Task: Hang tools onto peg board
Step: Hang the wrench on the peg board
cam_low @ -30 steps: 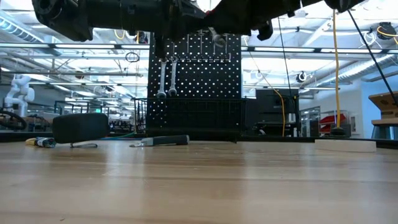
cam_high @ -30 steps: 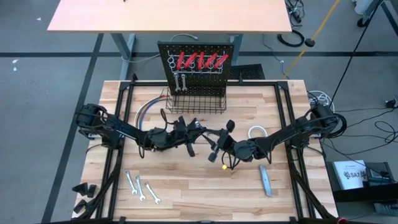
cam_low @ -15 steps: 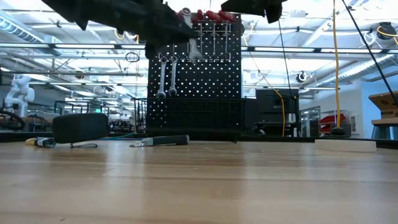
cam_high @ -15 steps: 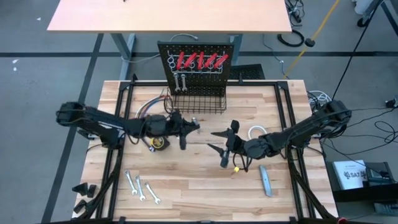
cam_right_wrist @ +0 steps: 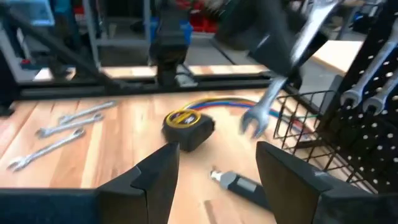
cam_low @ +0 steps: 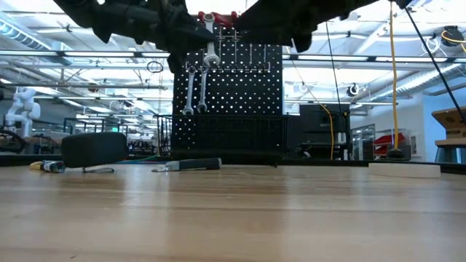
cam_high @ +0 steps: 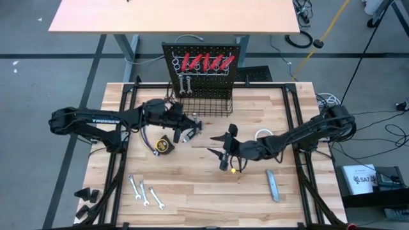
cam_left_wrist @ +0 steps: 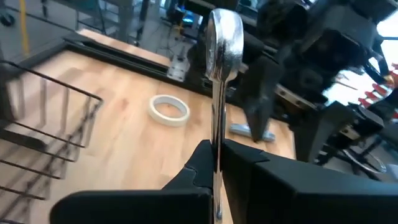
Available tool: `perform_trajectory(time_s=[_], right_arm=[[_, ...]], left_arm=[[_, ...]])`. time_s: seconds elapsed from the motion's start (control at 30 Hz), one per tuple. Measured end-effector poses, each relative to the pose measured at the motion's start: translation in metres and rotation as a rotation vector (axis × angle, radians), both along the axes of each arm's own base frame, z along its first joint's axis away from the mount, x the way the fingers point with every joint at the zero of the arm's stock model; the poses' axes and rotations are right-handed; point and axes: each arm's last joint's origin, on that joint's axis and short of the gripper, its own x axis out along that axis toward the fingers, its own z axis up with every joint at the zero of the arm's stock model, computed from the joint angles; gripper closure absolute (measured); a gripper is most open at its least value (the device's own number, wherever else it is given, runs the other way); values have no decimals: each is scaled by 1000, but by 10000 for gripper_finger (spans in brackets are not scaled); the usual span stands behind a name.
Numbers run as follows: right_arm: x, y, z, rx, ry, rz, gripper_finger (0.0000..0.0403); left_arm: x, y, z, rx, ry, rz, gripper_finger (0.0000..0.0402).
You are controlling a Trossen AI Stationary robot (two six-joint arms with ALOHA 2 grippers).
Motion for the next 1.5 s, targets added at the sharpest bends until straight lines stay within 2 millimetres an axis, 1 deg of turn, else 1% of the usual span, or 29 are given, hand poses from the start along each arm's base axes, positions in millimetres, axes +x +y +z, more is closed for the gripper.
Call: perform_trajectory(time_s=[0.1,0.17,0.33,0.43,0.67,0.83,0.93,1.07,1.33,1.4,1.5], right_arm=[[4,-3,-2,8,-26,-11,199],[6,-3,-3,18,-36,13,199],[12,-5,-8,96,-50,65,199],[13,-5,-11,116,-42,76,199],[14,-6,-12,125,-42,69,200],[15,-11,-13,162,-46,44,207],[15,-13,-13,165,-49,37,225],[15,-14,-13,164,-51,31,267],[15,-14,-12,158,-53,34,385],[15,-14,-12,152,-57,34,391],[16,-14,-10,148,-70,35,391]], left_arm=[[5,-8,-5,-12,16,-66,390],[9,-15,-8,-10,9,-94,390],[21,-31,-8,14,-82,-158,390],[23,-38,-9,40,-100,-187,390],[23,-39,-10,44,-92,-189,390],[24,-38,-5,79,-142,-165,390],[24,-40,-5,123,-151,-156,390],[25,-42,-7,140,-145,-122,390],[26,-43,-7,171,-159,-105,390],[26,-43,-6,173,-168,-104,389],[27,-43,-5,171,-172,-103,369]])
